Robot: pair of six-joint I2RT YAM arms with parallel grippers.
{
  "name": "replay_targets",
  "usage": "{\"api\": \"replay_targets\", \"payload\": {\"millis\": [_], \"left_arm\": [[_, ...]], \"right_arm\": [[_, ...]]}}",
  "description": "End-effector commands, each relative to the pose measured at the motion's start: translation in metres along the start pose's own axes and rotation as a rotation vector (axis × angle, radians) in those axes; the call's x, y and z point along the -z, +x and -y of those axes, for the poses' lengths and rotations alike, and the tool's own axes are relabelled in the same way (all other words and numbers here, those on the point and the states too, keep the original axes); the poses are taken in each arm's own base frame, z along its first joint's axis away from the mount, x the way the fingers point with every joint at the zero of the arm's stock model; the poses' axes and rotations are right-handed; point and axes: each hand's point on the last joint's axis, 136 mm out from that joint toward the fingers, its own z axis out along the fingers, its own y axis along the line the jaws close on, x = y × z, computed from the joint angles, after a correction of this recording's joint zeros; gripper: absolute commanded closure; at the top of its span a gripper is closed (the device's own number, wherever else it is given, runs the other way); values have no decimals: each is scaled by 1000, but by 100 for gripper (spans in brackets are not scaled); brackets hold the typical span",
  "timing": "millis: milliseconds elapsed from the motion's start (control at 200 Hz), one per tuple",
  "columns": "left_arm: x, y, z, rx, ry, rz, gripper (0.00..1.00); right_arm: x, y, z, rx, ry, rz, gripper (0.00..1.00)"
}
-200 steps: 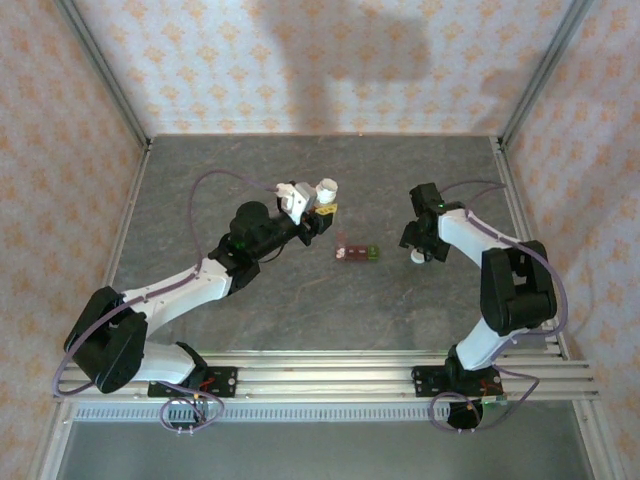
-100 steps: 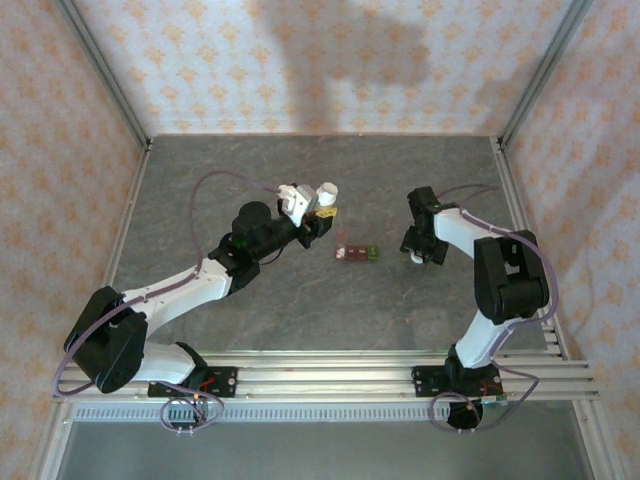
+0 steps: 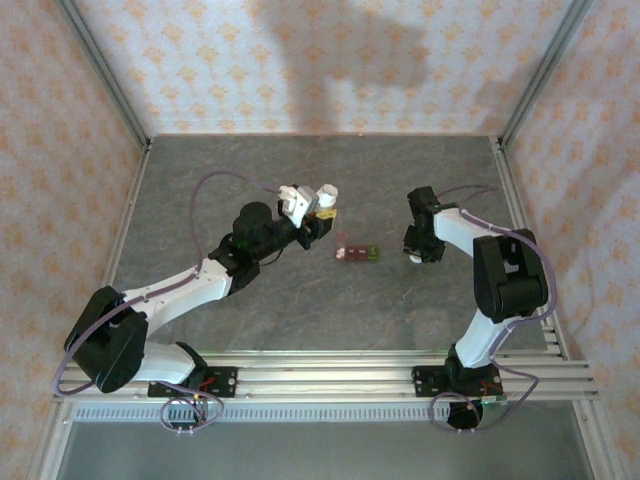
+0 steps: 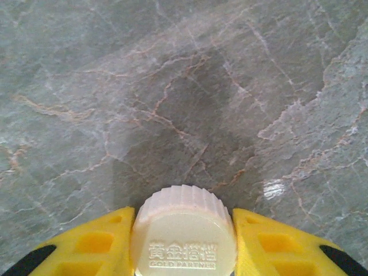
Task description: Sort the pills into containers
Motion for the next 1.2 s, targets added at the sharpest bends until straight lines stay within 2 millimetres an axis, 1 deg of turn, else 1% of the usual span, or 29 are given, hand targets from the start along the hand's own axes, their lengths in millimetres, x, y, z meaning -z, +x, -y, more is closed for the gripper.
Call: {"api": "replay_targets", "payload": {"millis": [0,130,205,355,405,485,616,641,756,866,971,1196], "left_arm": [[-2,14,-9,-34,-38,-7,100],[-2,22,-21,-54,-108,5,100],[-5,28,-25,-72,-125,-18,100],[-15,42,-20,-123,-77,-92,100],[-18,45,-15,-150,-49,-87,100],[-21,46,-16,-158,-51,-46,100],[-29,51,-18,-144,-49,-28,100],[-30,51,-18,-142,-46,-23,100],[-39,58,-18,-134,-23,-28,100],[-46,65,-19,-139,-2,-32,100],[-51,66,-19,-134,29,-17,100],[-57,72,-16,-145,97,-29,100]], "right_arm": [[29,-12,-10,-10,-75,45,64],[61,-21,-31,9,-177,68,64],[84,-27,-46,39,-228,88,64],[128,-36,-80,119,-321,121,64],[141,-37,-93,147,-356,126,64],[162,-38,-112,191,-418,121,64],[187,-37,-134,253,-491,120,64],[190,-36,-137,263,-502,115,64],[199,-29,-150,328,-560,71,64],[199,-20,-157,385,-581,25,64],[199,-14,-166,419,-617,-17,64],[200,-15,-180,459,-664,-63,65]]}}
